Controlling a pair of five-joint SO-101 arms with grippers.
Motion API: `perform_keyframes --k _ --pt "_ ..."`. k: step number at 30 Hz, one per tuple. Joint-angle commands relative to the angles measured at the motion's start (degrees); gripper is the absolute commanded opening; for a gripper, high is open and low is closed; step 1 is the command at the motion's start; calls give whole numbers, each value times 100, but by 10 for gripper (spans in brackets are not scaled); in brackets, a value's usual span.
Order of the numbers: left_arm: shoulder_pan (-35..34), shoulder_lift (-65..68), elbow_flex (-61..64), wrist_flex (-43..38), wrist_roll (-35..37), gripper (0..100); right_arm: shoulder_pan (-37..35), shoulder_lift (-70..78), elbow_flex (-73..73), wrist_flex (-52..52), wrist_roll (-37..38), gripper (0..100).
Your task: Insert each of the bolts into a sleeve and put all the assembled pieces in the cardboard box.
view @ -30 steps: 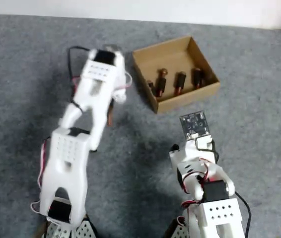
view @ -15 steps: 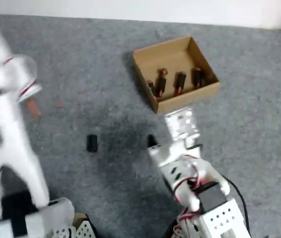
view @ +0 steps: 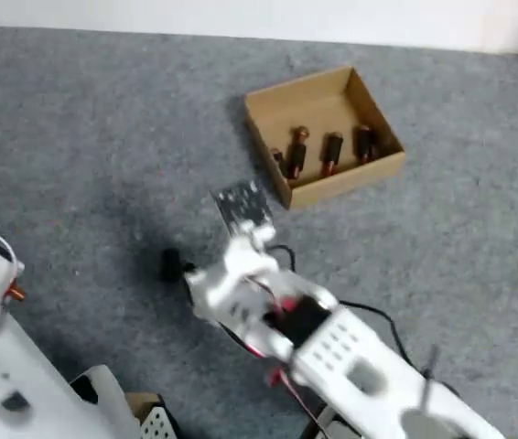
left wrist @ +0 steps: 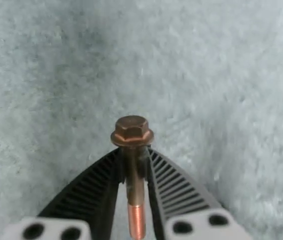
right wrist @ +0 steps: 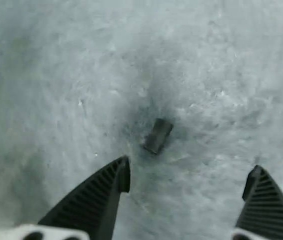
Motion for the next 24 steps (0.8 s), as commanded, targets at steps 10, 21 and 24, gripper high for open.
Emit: perform_keyframes --k 10,21,24 --pt "-119 -549 356 -378 35 4 -66 4268 -3090 -127 -2409 332" --pt "-505 -567 347 -378 35 4 -286 5490 -4013 444 -2673 332" --pt "-505 -567 347 -378 35 4 -462 5525 -4013 444 -2822 332"
